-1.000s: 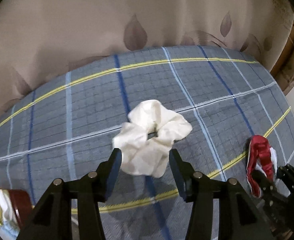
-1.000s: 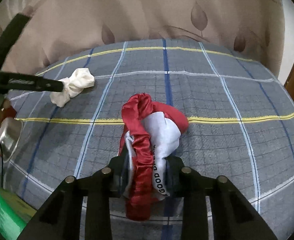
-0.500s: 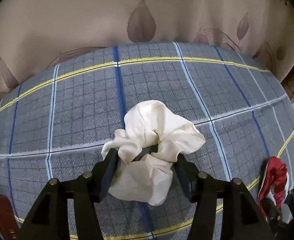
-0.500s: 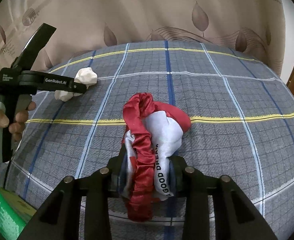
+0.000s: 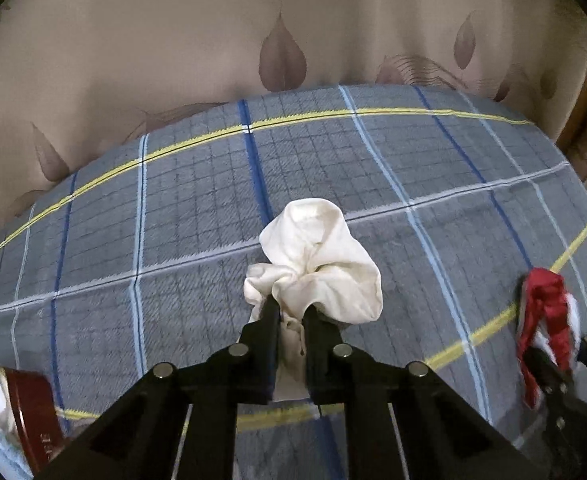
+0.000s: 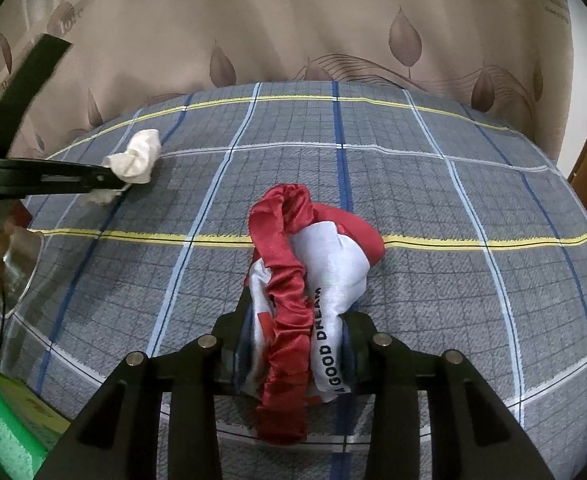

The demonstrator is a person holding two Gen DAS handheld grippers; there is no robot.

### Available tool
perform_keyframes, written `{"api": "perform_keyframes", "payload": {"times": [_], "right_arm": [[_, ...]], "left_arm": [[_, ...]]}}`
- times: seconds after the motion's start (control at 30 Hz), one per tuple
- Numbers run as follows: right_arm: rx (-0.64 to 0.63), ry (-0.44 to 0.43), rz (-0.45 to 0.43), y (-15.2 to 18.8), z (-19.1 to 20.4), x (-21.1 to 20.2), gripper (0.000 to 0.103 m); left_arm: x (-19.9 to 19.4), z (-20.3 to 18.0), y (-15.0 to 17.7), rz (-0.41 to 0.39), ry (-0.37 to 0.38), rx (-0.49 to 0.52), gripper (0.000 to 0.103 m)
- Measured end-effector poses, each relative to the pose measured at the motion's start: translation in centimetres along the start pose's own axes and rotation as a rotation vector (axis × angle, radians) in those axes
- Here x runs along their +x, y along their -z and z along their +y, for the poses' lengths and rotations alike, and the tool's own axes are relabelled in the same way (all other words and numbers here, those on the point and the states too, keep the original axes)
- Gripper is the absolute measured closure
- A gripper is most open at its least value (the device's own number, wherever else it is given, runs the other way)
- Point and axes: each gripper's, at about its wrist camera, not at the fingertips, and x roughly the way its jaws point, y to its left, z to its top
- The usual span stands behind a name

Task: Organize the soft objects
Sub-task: 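Carry the cream cloth into the gold tray and open the left gripper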

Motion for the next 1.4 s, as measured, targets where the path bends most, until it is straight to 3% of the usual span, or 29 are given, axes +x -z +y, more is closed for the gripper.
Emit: {"api": "perform_keyframes", "payload": {"times": [0.47, 0.77, 1.03, 1.4], "right_arm": [[-0.006, 0.009, 0.000, 0.1, 0.1, 0.0, 0.067], [-0.008, 0.012, 0.000, 0.1, 0.0, 0.1, 0.067], [-0.014, 0.019, -0.001, 0.1, 0.0, 0.2, 0.067], [-0.015, 0.021, -0.002, 0.1, 0.1, 0.1, 0.067]], "left_arm": [[-8.2, 2.2, 5.1, -0.021, 0.042, -0.033, 0.093], [-14.5, 7.7, 9.5, -0.028, 0.017, -0.109, 0.093], [-18.4, 13.5, 12.7, -0.055, -0.093, -0.172, 0.093], [-19.0, 20.4, 15.1, -0.042, -0.220, -0.250, 0.093]]}}
